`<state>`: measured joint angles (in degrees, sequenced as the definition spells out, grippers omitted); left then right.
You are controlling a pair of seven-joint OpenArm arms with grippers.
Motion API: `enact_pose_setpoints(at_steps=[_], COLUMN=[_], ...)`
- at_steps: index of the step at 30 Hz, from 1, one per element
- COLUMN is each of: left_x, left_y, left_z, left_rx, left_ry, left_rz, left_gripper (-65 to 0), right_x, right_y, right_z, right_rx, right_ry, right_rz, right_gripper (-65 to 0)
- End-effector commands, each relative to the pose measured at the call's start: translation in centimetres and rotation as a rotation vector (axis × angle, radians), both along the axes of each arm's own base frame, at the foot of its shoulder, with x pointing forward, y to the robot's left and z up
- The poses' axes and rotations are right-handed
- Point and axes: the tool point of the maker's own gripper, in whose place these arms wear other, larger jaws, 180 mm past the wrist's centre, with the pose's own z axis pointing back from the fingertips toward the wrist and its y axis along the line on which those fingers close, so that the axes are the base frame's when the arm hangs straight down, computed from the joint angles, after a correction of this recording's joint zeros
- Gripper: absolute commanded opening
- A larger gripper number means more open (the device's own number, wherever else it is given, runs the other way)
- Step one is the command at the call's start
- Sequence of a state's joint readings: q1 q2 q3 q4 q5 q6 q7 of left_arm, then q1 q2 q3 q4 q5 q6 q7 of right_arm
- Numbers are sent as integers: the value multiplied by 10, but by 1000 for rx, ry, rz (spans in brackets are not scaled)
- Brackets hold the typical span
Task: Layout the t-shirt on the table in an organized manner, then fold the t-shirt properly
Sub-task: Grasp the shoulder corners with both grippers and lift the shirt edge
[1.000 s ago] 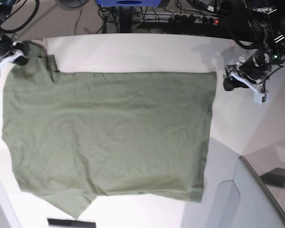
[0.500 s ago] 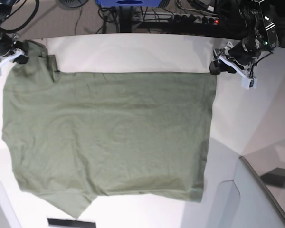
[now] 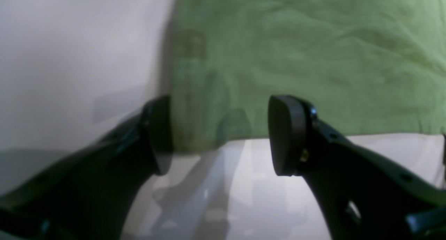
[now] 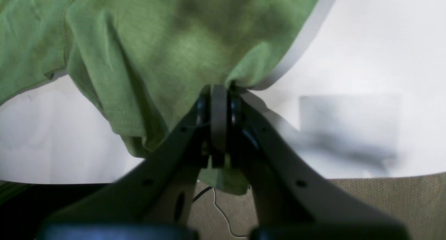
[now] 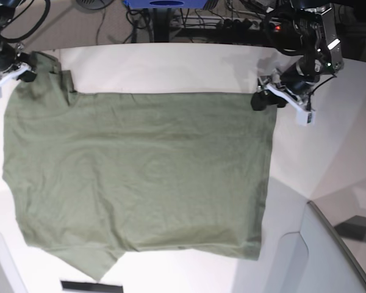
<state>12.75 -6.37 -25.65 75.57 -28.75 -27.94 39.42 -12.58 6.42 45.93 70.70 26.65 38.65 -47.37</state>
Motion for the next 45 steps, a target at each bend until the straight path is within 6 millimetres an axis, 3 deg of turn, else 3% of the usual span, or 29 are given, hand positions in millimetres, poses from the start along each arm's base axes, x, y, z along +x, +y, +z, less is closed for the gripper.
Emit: enact_pose_setpoints(at_steps=[1,3,5,9,12,20,27,33,38,45], left_x=[-10,-8,-7,-1,6,-14,-41,-67,-70,-35], left_y=[2,2,4,5,5,5,4,6,5,1], left_z=[-6,-6,-5,3,21,44,45,41,47,60], left_rx=[17,17,22,34,64,138,159,172,184,181], left_ry=[49,46,44,23,-28,-10,24,77,67,-11], left_rz=[-16,-16,-11,-20,-39,-113,-127,-118,-129,-121], left_gripper=[-303,-436,-650,-650,-650,-650,-650,-650,-650,-650], right_x=[3,3,4,8,10,-6,-28,-42,-27,9], right_y=[-6,-6,-6,-4,-7,-30,-34,-35,-33,-48], right_z=[5,5,5,11,20,44,55,53,56,66], right_rx=[-17,-17,-17,-42,-72,-145,-203,-210,-212,-297], right_ry=[-13,-13,-13,10,24,98,155,185,157,143], right_rz=[9,9,11,87,121,125,166,172,183,175], right_gripper=[-650,-650,-650,-650,-650,-650,-650,-650,-650,-650])
